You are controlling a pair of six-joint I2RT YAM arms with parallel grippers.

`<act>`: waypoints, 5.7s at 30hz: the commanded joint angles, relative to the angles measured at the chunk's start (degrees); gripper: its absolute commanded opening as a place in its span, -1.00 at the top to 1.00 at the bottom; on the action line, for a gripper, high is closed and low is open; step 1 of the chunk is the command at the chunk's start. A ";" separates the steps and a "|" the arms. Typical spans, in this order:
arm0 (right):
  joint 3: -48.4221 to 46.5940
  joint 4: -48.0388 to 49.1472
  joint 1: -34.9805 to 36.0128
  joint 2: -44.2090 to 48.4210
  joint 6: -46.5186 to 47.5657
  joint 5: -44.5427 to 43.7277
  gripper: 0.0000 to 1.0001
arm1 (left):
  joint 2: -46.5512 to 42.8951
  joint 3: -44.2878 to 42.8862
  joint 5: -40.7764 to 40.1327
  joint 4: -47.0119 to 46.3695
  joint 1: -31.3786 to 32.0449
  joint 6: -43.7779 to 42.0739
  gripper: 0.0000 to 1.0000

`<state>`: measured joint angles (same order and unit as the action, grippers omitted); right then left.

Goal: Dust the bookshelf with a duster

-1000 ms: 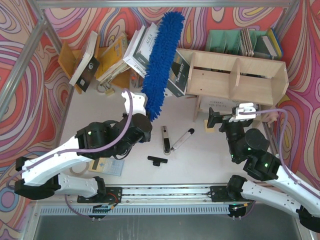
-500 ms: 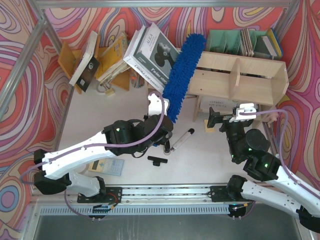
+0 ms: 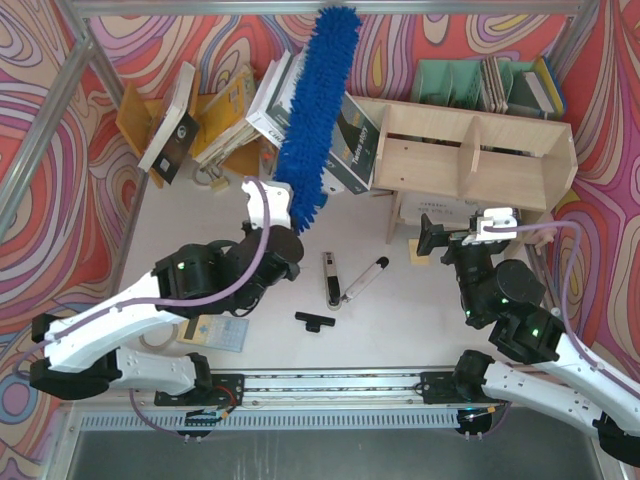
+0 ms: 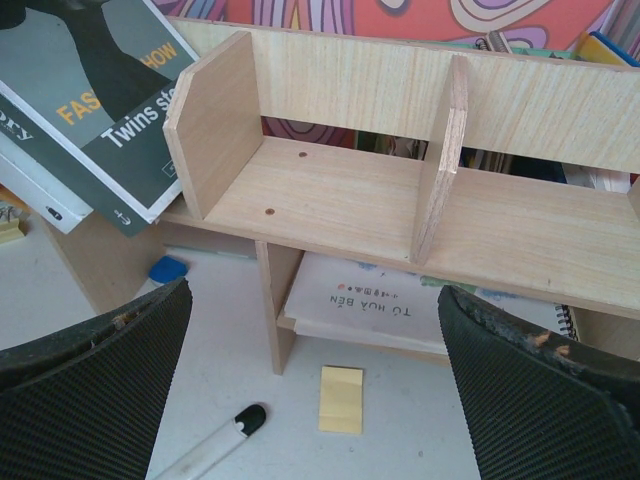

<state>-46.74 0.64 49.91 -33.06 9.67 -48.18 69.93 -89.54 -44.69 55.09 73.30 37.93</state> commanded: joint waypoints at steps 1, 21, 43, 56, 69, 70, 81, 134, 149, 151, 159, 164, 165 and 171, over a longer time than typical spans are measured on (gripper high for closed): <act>0.44 1.73 0.01 0.79 0.82 -0.68 -0.98 | -3.68 0.20 -7.92 -0.93 -0.35 -1.36 1.00; 0.74 2.07 0.01 1.45 0.97 -1.08 -0.97 | 3.70 5.82 9.19 -12.14 -0.36 -2.22 1.00; 0.77 2.17 -0.04 0.66 1.05 -0.87 -0.97 | 0.07 3.93 0.14 -4.55 -1.99 -3.12 1.00; 0.62 2.08 0.01 0.74 0.98 -0.95 -0.98 | 4.84 3.67 8.87 -9.88 -2.04 -3.97 1.00; 0.71 2.04 0.01 1.18 0.81 -0.82 -0.97 | -3.62 9.68 8.05 -17.73 -2.03 -16.18 1.00; 0.72 2.00 0.00 1.20 0.79 -0.78 -0.97 | -6.46 12.51 7.20 -20.47 -2.10 -18.27 1.00; 0.66 1.71 0.00 1.16 0.57 -0.75 -0.97 | -25.36 43.36 -2.08 -61.41 -2.11 -46.10 1.00; 2.56 4.90 0.01 -3.13 3.99 -2.31 -0.97 | -12.05 38.60 66.85 -68.65 -51.19 -74.76 1.00; 2.97 6.13 0.01 -4.08 5.28 -2.66 -0.97 | -7.48 40.31 70.12 -67.41 -50.19 -76.51 1.00; 2.83 6.09 0.00 -4.17 5.27 -2.67 -0.97 | -8.26 40.53 68.56 -68.87 -50.18 -75.93 1.00; 2.84 5.82 0.01 -3.88 4.99 -2.53 -0.97 | -11.71 40.80 60.87 -75.53 -50.85 -72.04 1.00; 2.73 5.76 -0.05 -3.88 4.85 -2.36 -0.97 | -14.34 41.37 60.26 -77.14 -51.92 -71.81 1.00; 2.74 5.77 -0.01 -3.88 4.81 -2.29 -0.97 | -14.46 41.35 60.55 -76.81 -51.94 -72.07 1.00; 2.67 5.64 0.00 -4.24 4.96 -2.44 -0.97 | -12.52 40.80 65.16 -73.93 -51.94 -72.53 1.00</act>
<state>-44.16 4.47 49.91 -37.28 13.93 -49.76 56.47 -49.25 17.19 -16.86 21.69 -35.35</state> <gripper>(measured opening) 0.987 0.344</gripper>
